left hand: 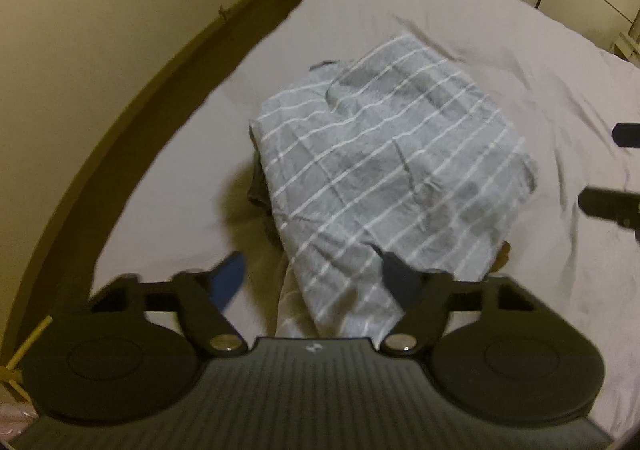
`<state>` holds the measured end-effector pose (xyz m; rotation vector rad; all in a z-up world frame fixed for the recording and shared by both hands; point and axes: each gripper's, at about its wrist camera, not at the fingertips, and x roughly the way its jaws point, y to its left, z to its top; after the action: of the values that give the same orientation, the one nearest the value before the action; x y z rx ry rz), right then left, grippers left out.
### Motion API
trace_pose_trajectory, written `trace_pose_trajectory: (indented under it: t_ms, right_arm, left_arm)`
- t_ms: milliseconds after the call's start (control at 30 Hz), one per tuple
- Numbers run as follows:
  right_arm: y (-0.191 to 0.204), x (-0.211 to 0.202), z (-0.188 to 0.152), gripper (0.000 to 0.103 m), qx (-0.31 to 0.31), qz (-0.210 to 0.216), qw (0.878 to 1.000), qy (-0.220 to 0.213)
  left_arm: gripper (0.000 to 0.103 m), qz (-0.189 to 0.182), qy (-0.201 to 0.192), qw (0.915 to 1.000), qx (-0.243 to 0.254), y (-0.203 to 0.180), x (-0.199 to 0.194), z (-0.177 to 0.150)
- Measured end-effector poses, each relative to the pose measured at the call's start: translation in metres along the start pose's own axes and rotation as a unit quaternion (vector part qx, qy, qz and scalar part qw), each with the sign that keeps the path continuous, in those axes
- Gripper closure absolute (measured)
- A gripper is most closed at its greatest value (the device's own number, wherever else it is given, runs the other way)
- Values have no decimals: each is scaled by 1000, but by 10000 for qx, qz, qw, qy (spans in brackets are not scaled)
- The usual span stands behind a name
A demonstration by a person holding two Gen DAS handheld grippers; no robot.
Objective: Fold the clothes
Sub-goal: 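Grasp the striped shirt with the left tool while the right tool grasps it too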
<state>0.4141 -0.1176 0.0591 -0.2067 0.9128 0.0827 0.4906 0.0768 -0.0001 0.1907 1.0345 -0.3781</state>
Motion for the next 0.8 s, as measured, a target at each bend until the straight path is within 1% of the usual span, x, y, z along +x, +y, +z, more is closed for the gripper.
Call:
trace_pose_trajectory:
  t_ms: [33,67,100,167,200,233,267,333,367,400,433,467,533,667,800]
  right_arm:
    - [1,8,2,19,-104,51,9999,33]
    - [0,17,5,20,-214,64,9997,64]
    - [0,26,8,20,-311,86,9994,112]
    - [-2,45,14,26,-493,159,9984,221]
    - [-1,55,16,29,-597,189,9976,306]
    - [0,65,18,36,-702,219,9965,391]
    - [0,75,20,43,-804,247,9953,474]
    - [1,88,21,48,-924,256,9939,546]
    - [2,93,21,55,-956,266,9934,567]
    - [3,96,21,59,-1010,267,9928,581]
    - [5,98,21,73,-1081,279,9921,580]
    - [5,95,20,93,-1097,292,9921,530]
    - [5,89,19,97,-1123,312,9923,428]
    - [-22,33,6,99,-641,54,9979,114]
    - [-50,-23,-7,99,-156,-205,9995,-201]
  left_arm:
    - [56,-61,68,9999,-116,4,8,4]
    - [63,-150,132,9996,-204,7,14,8]
    - [75,-235,192,9991,-285,11,19,11]
    - [81,-335,196,9988,-284,13,21,16]
    - [89,-387,193,9987,-283,14,22,18]
    - [93,-462,138,9985,-271,14,19,20]
    - [95,-484,79,9984,-264,14,15,20]
    - [96,-501,-61,9986,-133,11,5,21]
    - [96,-510,-131,9986,-47,8,1,21]
    - [97,-592,-250,9979,38,4,-7,22]
    - [97,-675,-369,9970,122,1,-15,24]
    - [97,-757,-488,9957,206,-3,-23,25]
    - [97,-921,-724,9924,375,-10,-39,28]
    - [97,-1246,-1196,9824,711,-25,-71,33]
    - [97,-1573,-1658,9679,1047,-41,-103,39]
